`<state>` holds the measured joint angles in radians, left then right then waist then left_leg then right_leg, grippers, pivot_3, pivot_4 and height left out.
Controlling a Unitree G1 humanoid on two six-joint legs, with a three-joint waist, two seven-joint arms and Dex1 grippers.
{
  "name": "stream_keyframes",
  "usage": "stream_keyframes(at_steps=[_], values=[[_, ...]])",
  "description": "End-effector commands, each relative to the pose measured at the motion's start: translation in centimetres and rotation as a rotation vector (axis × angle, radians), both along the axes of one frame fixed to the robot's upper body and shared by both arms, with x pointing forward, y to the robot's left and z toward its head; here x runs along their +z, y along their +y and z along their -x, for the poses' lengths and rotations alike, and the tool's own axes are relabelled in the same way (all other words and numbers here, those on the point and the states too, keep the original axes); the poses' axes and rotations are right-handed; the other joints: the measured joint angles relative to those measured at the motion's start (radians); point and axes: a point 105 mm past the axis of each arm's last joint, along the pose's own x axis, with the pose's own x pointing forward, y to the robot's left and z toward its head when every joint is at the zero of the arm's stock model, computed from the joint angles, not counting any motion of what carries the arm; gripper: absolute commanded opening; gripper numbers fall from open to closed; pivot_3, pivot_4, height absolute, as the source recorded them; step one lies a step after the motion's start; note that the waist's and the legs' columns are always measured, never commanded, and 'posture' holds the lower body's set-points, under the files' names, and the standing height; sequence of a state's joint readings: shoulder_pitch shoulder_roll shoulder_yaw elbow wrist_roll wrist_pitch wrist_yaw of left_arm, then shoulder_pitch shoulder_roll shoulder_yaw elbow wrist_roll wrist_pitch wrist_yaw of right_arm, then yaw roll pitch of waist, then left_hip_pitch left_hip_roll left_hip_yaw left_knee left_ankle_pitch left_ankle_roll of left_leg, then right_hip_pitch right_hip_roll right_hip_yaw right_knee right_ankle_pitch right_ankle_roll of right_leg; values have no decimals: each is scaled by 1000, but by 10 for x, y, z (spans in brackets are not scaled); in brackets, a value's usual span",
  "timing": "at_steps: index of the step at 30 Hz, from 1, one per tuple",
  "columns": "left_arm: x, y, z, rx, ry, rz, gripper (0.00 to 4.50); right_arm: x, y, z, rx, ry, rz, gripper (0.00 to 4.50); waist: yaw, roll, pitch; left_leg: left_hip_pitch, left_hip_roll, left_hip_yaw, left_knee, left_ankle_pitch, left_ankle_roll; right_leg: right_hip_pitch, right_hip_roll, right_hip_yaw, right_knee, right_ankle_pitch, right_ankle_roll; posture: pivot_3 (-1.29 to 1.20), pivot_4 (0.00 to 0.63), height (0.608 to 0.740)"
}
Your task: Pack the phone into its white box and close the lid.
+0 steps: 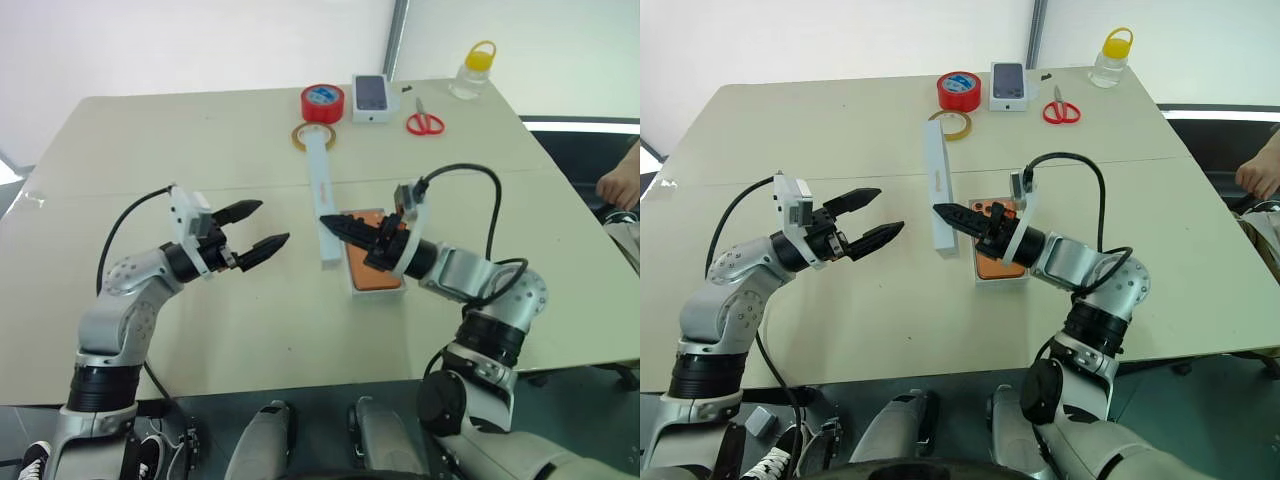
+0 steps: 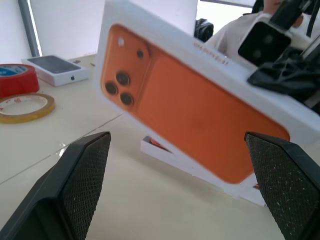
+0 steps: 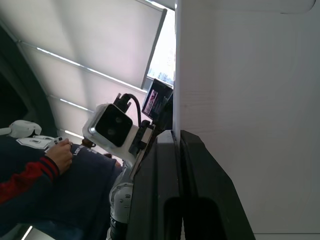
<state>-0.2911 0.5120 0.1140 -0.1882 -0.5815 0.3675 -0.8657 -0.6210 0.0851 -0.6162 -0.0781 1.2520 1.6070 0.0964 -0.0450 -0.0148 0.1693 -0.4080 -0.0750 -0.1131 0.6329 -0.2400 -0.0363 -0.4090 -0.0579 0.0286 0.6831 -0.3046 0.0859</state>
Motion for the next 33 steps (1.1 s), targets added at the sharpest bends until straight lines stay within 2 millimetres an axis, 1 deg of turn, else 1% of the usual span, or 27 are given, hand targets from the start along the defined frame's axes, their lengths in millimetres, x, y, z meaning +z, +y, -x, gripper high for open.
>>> stream_keyframes(at_steps=[1,3,4,5,7,9,13,14,16,18,20,24,25,28,31,33], values=[[10,-2,7,-11,-30,15,4500,4,8,13,36,-44,8,22,1,0,0,0,0,0,0,0,0,0,0,0,0,0,0,0,150,740],[7,-4,8,-21,-22,8,4500,-3,11,18,68,-24,21,22,1,0,0,0,0,0,0,0,0,0,0,0,0,0,0,0,150,740],[6,-4,8,-23,-20,5,4500,-8,12,21,79,-27,66,22,1,0,0,0,0,0,0,0,0,0,0,0,0,0,0,0,150,740],[5,-6,8,-29,-19,-5,4500,-14,13,21,63,-23,112,22,1,0,0,0,0,0,0,0,0,0,0,0,0,0,0,0,150,740],[1,-8,9,-36,-19,-27,4500,-20,12,20,52,6,106,22,1,0,0,0,0,0,0,0,0,0,0,0,0,0,0,0,150,740],[-3,-10,8,-35,-14,-38,4500,-24,11,11,7,36,111,22,-1,0,0,0,0,0,0,0,0,0,0,0,0,0,0,0,150,740],[-14,-15,9,-43,16,-50,4500,-24,11,0,-44,56,99,22,0,0,0,0,0,0,0,0,0,0,0,0,0,0,0,0,150,740],[-16,-17,9,-49,34,-40,4500,-25,9,-6,-72,76,93,22,0,0,0,0,0,0,0,0,0,0,0,0,0,0,0,0,150,740],[-24,-19,6,-26,52,-48,3990,-29,9,-10,-75,92,109,0,1,0,0,0,0,0,0,0,0,1,0,0,0,0,0,0,150,740],[-31,-20,0,6,58,-55,3217,-35,6,-15,-89,114,132,0,1,0,0,0,0,0,0,0,0,1,0,0,0,0,0,0,150,740],[-32,-23,-7,24,75,-28,2312,-36,2,-18,-95,115,145,0,1,0,0,1,0,0,0,0,0,2,0,0,0,0,0,0,150,740],[-38,-38,-24,67,93,9,397,-29,-4,-26,-90,114,126,0,3,0,0,1,0,0,1,0,1,2,1,-1,0,0,0,0,150,740],[-39,-41,-27,75,97,17,80,-28,-4,-27,-86,111,127,0,3,0,0,1,0,0,1,0,1,3,1,-1,-1,0,0,0,150,740],[-47,-54,-31,55,94,-10,80,-28,-7,-29,-75,122,118,0,1,0,0,1,0,0,1,0,1,2,1,-1,-1,0,0,0,150,740],[-47,-61,-32,38,96,-5,80,-29,-8,-26,-53,117,132,0,2,0,-1,1,0,0,1,0,1,3,1,-1,-1,0,0,0,150,740],[-47,-64,-35,35,95,-1,0,-28,-10,-28,-68,117,126,595,2,0,-1,1,0,0,1,0,1,3,1,-1,-1,0,0,0,150,740]])
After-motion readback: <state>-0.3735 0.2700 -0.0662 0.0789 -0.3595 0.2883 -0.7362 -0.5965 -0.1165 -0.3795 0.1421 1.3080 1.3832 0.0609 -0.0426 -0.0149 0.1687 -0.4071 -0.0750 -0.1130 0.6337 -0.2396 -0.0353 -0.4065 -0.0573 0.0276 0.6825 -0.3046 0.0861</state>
